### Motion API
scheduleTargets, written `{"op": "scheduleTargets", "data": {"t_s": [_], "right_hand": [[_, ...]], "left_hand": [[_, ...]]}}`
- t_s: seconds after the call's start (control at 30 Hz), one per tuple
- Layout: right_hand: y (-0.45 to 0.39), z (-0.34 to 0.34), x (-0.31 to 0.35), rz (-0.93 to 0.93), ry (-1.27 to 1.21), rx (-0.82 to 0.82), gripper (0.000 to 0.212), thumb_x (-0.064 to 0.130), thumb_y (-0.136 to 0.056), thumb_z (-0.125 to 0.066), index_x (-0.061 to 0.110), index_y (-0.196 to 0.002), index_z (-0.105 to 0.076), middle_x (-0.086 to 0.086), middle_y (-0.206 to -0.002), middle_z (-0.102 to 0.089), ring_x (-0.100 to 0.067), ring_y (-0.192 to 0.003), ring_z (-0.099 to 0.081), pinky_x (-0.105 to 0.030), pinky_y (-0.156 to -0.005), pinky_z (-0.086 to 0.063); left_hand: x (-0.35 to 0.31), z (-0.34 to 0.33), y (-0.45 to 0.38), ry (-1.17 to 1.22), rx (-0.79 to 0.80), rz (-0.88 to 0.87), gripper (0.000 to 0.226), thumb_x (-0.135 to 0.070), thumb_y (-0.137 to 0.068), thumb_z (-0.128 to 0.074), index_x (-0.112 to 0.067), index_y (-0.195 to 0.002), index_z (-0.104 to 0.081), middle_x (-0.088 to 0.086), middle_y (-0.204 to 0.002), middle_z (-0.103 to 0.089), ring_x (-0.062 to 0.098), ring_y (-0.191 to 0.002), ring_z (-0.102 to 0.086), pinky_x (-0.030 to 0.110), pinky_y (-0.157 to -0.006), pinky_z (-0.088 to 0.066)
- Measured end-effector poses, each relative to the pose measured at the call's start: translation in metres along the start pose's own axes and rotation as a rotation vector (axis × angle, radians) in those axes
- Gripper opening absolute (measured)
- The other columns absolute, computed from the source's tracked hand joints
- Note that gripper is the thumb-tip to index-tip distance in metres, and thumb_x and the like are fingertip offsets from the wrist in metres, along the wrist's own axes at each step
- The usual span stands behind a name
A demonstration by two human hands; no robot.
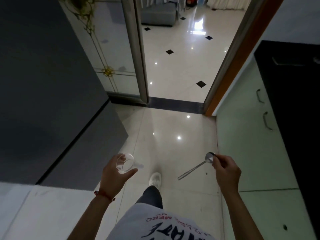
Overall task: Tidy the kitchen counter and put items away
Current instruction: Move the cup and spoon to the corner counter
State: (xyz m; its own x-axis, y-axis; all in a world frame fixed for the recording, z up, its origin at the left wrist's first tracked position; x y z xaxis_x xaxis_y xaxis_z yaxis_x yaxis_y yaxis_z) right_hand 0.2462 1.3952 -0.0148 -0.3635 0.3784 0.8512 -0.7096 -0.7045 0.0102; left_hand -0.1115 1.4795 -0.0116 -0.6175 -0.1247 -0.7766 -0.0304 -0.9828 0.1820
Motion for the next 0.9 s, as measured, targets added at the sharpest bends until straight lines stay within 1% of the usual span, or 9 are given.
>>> {"op": "scheduleTargets", "data": {"t_s": [0.1, 0.23, 0.37, 0.47, 0.5, 0.57, 0.67, 0.8, 0.9], "right_hand": [[-0.047, -0.016, 0.012, -0.031, 0.004, -0.032, 0.008, 0.000, -0.081, -0.062, 0.001, -0.086, -0.068, -0.009, -0.078, -0.063, -0.019, -0.070, -0.056, 0.001, -0.060, -0.040], [-0.104, -0.024, 0.027, -0.080, -0.067, -0.121, 0.009, 0.004, -0.081, -0.063, 0.012, -0.083, -0.066, -0.009, -0.080, -0.063, -0.016, -0.070, -0.057, -0.001, -0.061, -0.042], [-0.144, -0.022, 0.020, -0.164, -0.105, -0.214, 0.010, 0.007, -0.080, -0.066, 0.016, -0.083, -0.065, -0.010, -0.081, -0.066, -0.025, -0.076, -0.061, -0.006, -0.064, -0.044], [-0.174, -0.016, 0.008, -0.222, -0.114, -0.272, 0.015, 0.009, -0.080, -0.065, 0.023, -0.078, -0.063, -0.010, -0.081, -0.066, -0.027, -0.076, -0.063, -0.017, -0.068, -0.048], [-0.187, -0.013, 0.003, -0.237, -0.122, -0.296, 0.020, 0.009, -0.081, -0.065, 0.028, -0.075, -0.061, -0.010, -0.080, -0.066, -0.025, -0.074, -0.063, -0.018, -0.068, -0.049], [-0.216, -0.006, -0.004, -0.253, -0.135, -0.346, 0.028, 0.009, -0.081, -0.065, 0.034, -0.072, -0.058, -0.010, -0.079, -0.066, -0.018, -0.069, -0.062, -0.011, -0.065, -0.048], [-0.264, 0.009, -0.011, -0.273, -0.137, -0.382, 0.016, 0.008, -0.082, -0.064, 0.024, -0.078, -0.062, -0.014, -0.083, -0.068, -0.018, -0.071, -0.063, -0.007, -0.064, -0.046], [-0.324, 0.038, -0.011, -0.279, -0.200, -0.442, 0.010, 0.007, -0.083, -0.062, 0.016, -0.083, -0.064, -0.012, -0.083, -0.067, 0.003, -0.065, -0.062, -0.003, -0.059, -0.046], [-0.360, 0.059, -0.009, -0.265, -0.236, -0.459, 0.010, 0.007, -0.084, -0.061, 0.016, -0.085, -0.064, -0.012, -0.085, -0.066, 0.009, -0.065, -0.060, -0.002, -0.061, -0.046]], "left_hand": [[-0.026, -0.010, -0.070, -0.015, 0.052, -0.039, 0.053, -0.023, -0.061, -0.082, -0.012, -0.106, -0.056, 0.001, -0.101, -0.062, 0.016, -0.092, -0.057, 0.020, -0.075, -0.044], [-0.080, -0.029, -0.157, -0.057, 0.134, -0.152, 0.054, -0.023, -0.061, -0.082, -0.011, -0.107, -0.055, -0.001, -0.101, -0.060, 0.013, -0.092, -0.056, 0.008, -0.069, -0.038], [-0.139, -0.059, -0.227, -0.090, 0.203, -0.254, 0.056, -0.021, -0.061, -0.082, -0.009, -0.109, -0.054, -0.003, -0.100, -0.055, 0.012, -0.090, -0.054, 0.005, -0.068, -0.035], [-0.173, -0.091, -0.270, -0.096, 0.231, -0.298, 0.057, -0.021, -0.060, -0.082, -0.009, -0.109, -0.055, -0.004, -0.100, -0.056, 0.012, -0.090, -0.054, 0.004, -0.066, -0.035], [-0.183, -0.103, -0.283, -0.093, 0.239, -0.302, 0.057, -0.021, -0.060, -0.082, -0.010, -0.109, -0.055, -0.003, -0.100, -0.057, 0.013, -0.090, -0.055, 0.004, -0.067, -0.035], [-0.203, -0.130, -0.305, -0.081, 0.255, -0.306, 0.056, -0.021, -0.060, -0.082, -0.011, -0.109, -0.055, -0.002, -0.100, -0.058, 0.014, -0.091, -0.057, 0.007, -0.067, -0.037], [-0.236, -0.171, -0.326, -0.047, 0.320, -0.322, 0.054, -0.021, -0.062, -0.081, -0.014, -0.109, -0.055, 0.000, -0.103, -0.061, 0.016, -0.094, -0.058, 0.012, -0.070, -0.043], [-0.293, -0.217, -0.346, -0.007, 0.385, -0.383, 0.047, -0.017, -0.062, -0.081, -0.031, -0.098, -0.053, -0.001, -0.100, -0.062, 0.012, -0.094, -0.059, 0.013, -0.073, -0.043], [-0.334, -0.250, -0.360, -0.011, 0.443, -0.433, 0.047, -0.017, -0.062, -0.081, -0.024, -0.099, -0.054, -0.009, -0.095, -0.060, 0.008, -0.093, -0.058, 0.014, -0.074, -0.045]]}}
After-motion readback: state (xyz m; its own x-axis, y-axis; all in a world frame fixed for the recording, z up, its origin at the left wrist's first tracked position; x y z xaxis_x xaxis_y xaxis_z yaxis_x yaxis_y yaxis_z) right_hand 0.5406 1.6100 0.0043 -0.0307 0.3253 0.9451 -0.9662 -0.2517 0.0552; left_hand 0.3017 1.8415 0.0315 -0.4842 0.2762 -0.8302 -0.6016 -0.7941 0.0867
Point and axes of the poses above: each hand's wrist, its own y-axis away from the middle knuckle, its own z-axis out of the back of the hand, x = y × z, the point moved 7 cm from there along -y, towards the middle knuckle
